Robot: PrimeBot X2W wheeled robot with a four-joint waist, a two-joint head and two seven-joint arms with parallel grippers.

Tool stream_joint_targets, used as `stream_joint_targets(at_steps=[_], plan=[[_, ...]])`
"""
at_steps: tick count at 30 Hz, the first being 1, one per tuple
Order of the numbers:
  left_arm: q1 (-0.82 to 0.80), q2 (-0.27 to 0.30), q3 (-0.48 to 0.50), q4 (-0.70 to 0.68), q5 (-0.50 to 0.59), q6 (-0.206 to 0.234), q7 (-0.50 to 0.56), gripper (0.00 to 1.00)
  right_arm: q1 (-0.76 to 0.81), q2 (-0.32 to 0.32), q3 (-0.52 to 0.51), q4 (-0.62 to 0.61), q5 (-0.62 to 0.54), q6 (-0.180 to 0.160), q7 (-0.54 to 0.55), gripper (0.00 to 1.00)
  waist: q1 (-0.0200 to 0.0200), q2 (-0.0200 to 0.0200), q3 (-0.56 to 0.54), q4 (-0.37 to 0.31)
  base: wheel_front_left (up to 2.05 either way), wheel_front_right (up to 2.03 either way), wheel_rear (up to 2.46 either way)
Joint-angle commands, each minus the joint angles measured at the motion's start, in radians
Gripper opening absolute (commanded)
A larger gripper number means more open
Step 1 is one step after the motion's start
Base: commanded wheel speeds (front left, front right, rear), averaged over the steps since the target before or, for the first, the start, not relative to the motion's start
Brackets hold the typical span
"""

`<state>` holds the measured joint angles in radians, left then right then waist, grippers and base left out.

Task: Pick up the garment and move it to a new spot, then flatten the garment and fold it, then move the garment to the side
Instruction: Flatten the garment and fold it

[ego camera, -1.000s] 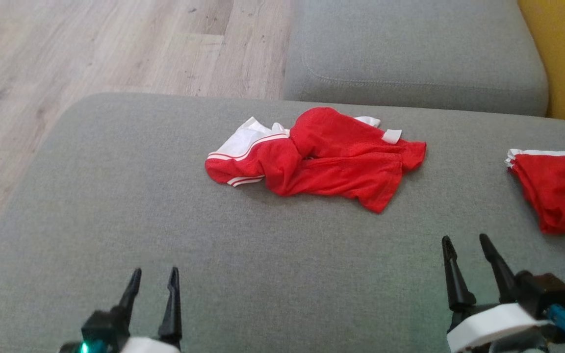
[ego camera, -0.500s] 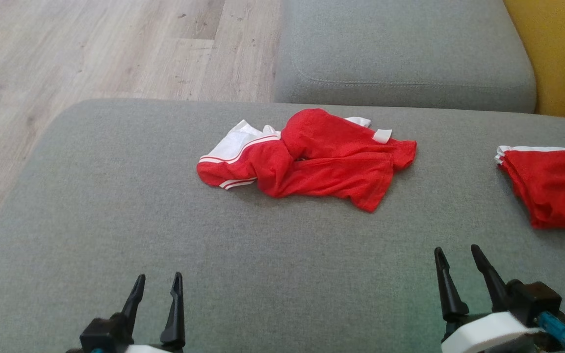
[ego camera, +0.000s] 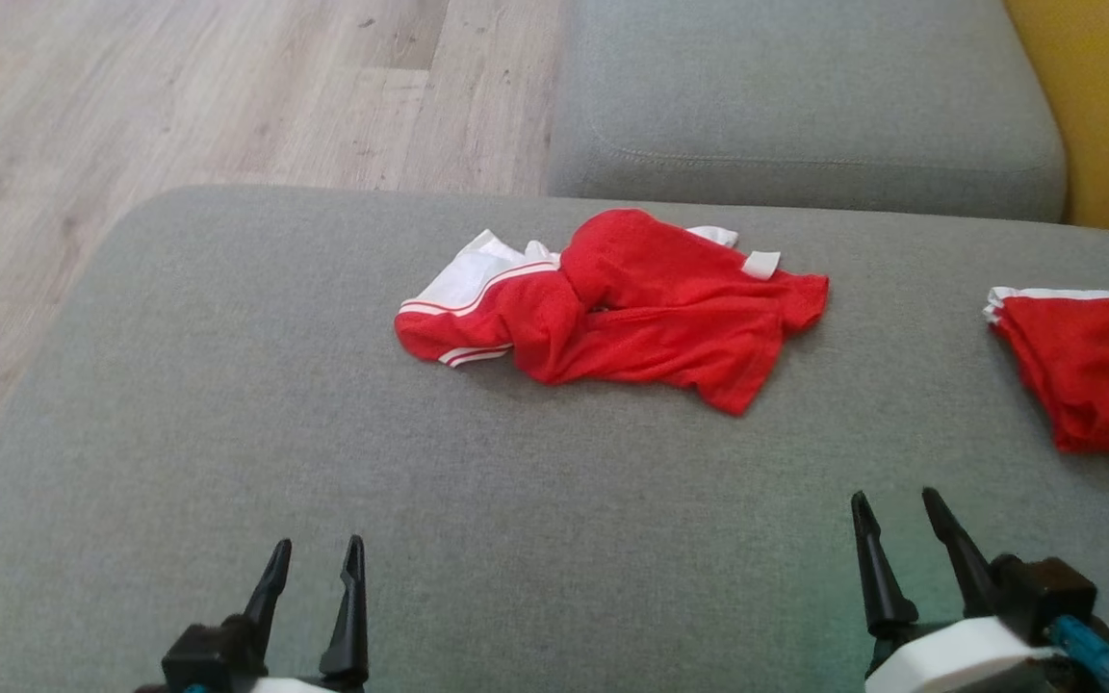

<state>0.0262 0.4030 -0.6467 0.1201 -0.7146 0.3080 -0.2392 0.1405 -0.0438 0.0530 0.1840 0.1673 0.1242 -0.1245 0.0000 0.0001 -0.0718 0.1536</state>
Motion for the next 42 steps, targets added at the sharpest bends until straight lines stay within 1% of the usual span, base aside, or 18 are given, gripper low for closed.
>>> stream_joint_targets(at_steps=[1, 4, 7, 10, 14, 16, 17, 19, 24, 31, 37, 38, 39, 40, 42], plan=[[-0.044, 0.013, 0.031, -0.033, -0.001, 0.003, -0.006, 1.00, -0.041, -0.006, 0.022, -0.015, 0.003, 0.007, -0.001, 1.00, 0.0000, -0.0001, 0.011, 0.010, 0.00, 0.00, 0.00], [-0.055, 0.003, 0.017, -0.039, 0.007, 0.002, -0.001, 1.00, -0.094, -0.006, 0.007, 0.021, -0.020, 0.007, 0.015, 1.00, 0.0000, -0.0001, 0.035, 0.030, 0.00, 0.00, 0.00], [-0.071, -0.006, 0.009, -0.040, 0.012, -0.003, -0.001, 1.00, -0.191, -0.006, -0.019, 0.054, -0.032, 0.007, 0.044, 1.00, 0.0000, -0.0001, 0.072, 0.051, 0.00, 0.00, 0.00], [-0.097, -0.018, 0.005, -0.048, 0.024, -0.005, -0.004, 1.00, -0.320, -0.006, -0.059, 0.089, -0.078, 0.007, 0.089, 1.00, 0.0000, -0.0001, 0.141, 0.078, 0.00, 0.00, 0.00], [-0.143, -0.046, -0.006, -0.045, 0.044, -0.014, -0.008, 1.00, -0.477, -0.008, -0.100, 0.174, -0.146, 0.007, 0.153, 1.00, 0.0000, -0.0001, 0.229, 0.128, 0.00, 0.00, 0.00], [-0.163, -0.062, -0.010, -0.036, 0.050, -0.020, -0.010, 1.00, -0.538, -0.016, -0.116, 0.229, -0.151, 0.007, 0.179, 1.00, 0.0000, -0.0001, 0.264, 0.153, 0.00, 0.00, 0.00], [-0.163, -0.062, -0.010, -0.036, 0.050, -0.020, -0.010, 1.00, -0.538, -0.016, -0.116, 0.229, -0.151, 0.007, 0.179, 1.00, 0.0000, -0.0001, 0.264, 0.153, 0.00, 0.00, 0.00], [-0.177, -0.076, -0.009, -0.026, 0.056, -0.026, -0.013, 1.00, -0.588, -0.029, -0.132, 0.287, -0.152, 0.007, 0.195, 1.00, 0.0000, -0.0001, 0.291, 0.173, 0.00, 0.00, 0.00], [-0.201, -0.101, -0.004, -0.008, 0.069, -0.041, -0.018, 1.00, -0.674, -0.057, -0.165, 0.410, -0.151, 0.007, 0.207, 1.00, 0.0000, -0.0001, 0.335, 0.213, 0.00, 0.00, 0.00], [-0.214, -0.120, 0.015, 0.006, 0.087, -0.055, -0.021, 1.00, -0.740, -0.089, -0.130, 0.513, -0.120, 0.007, 0.198, 1.00, 0.0000, -0.0001, 0.358, 0.229, 0.00, 0.00, 0.00], [-0.215, -0.128, 0.027, 0.009, 0.100, -0.061, -0.022, 1.00, -0.774, -0.101, -0.073, 0.543, -0.076, 0.007, 0.159, 1.00, 0.0000, -0.0001, 0.363, 0.219, 0.00, 0.00, 0.00], [-0.215, -0.129, 0.028, 0.010, 0.102, -0.062, -0.022, 1.00, -0.779, -0.103, -0.062, 0.544, -0.071, 0.007, 0.153, 0.95, 0.0000, -0.0001, 0.364, 0.216, 0.00, 0.00, 0.00], [-0.216, -0.131, 0.029, 0.010, 0.104, -0.063, -0.022, 1.00, -0.785, -0.104, -0.052, 0.544, -0.066, 0.007, 0.147, 0.79, 0.0000, -0.0001, 0.365, 0.214, 0.00, 0.00, 0.00], [-0.217, -0.132, 0.030, 0.010, 0.106, -0.064, -0.022, 1.00, -0.791, -0.106, -0.044, 0.544, -0.061, 0.007, 0.142, 0.55, 0.0000, -0.0001, 0.366, 0.211, 0.00, 0.00, 0.00], [-0.219, -0.135, 0.032, 0.012, 0.109, -0.067, -0.022, 1.00, -0.800, -0.110, -0.030, 0.546, -0.053, 0.007, 0.137, 0.31, 0.0000, -0.0001, 0.368, 0.208, 0.00, 0.00, 0.00]])
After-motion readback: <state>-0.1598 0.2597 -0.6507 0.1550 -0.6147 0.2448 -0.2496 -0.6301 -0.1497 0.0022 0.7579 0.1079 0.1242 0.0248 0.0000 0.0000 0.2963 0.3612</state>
